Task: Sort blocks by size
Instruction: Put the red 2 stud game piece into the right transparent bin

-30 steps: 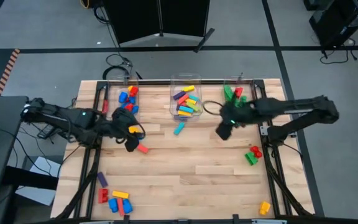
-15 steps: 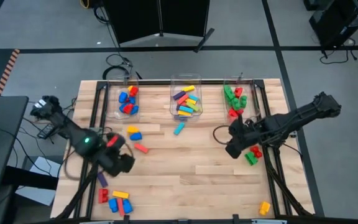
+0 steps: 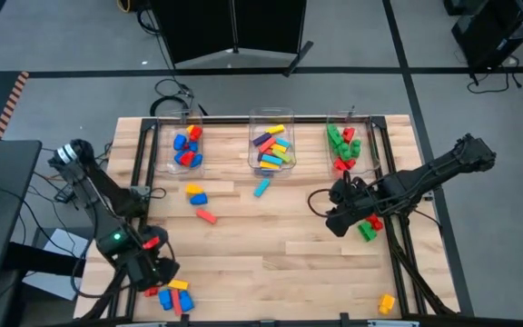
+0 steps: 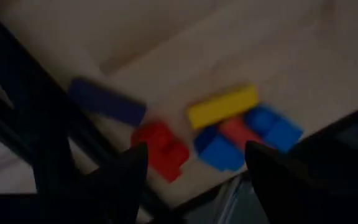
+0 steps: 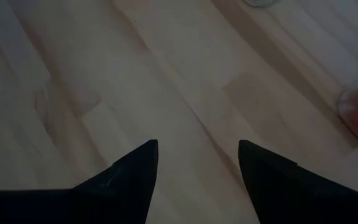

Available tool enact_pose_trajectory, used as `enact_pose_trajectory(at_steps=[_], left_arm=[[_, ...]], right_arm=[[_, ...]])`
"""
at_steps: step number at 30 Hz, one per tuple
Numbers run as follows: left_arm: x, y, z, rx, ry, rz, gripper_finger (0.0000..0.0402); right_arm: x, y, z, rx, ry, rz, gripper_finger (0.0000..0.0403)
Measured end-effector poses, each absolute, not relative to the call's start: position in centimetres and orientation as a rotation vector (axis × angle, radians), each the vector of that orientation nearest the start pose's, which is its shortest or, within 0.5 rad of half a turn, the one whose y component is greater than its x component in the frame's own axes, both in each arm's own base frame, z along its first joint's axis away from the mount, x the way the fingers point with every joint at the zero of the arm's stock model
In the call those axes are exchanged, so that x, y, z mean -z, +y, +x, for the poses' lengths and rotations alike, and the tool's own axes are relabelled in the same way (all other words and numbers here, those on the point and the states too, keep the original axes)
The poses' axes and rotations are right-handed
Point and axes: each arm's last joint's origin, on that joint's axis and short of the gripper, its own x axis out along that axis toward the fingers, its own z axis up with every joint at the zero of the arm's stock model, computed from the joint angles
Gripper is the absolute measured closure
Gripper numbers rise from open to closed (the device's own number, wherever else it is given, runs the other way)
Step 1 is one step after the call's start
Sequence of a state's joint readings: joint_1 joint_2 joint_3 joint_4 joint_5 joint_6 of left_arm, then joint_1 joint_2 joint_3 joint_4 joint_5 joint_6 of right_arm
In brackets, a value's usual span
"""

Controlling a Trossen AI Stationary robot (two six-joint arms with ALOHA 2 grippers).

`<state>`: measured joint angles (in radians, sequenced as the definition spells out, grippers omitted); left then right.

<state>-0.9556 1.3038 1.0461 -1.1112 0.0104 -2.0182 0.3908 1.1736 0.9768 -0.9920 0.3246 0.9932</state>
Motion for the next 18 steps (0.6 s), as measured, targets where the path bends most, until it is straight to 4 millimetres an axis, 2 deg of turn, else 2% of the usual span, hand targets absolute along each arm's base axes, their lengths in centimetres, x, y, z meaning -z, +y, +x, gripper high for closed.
enact_pose_trajectory(at_steps=[6, 13, 18], left_arm=[[-24.0, -19.1, 12.4, -0.498, 1.564, -0.838, 0.0126], [-20.5, -21.8, 13.6, -0.071, 1.758, -0.611, 0.0126], [-17.8, -23.0, 13.7, -0.031, 1.991, -0.55, 0.0126]], right_arm=[[-27.0, 7.1, 19.6, 0.471, 0.993, 0.483, 0.017], [-27.0, 7.1, 19.7, 0.466, 0.984, 0.488, 0.017], [-27.0, 7.1, 19.7, 0.47, 0.98, 0.486, 0.017]])
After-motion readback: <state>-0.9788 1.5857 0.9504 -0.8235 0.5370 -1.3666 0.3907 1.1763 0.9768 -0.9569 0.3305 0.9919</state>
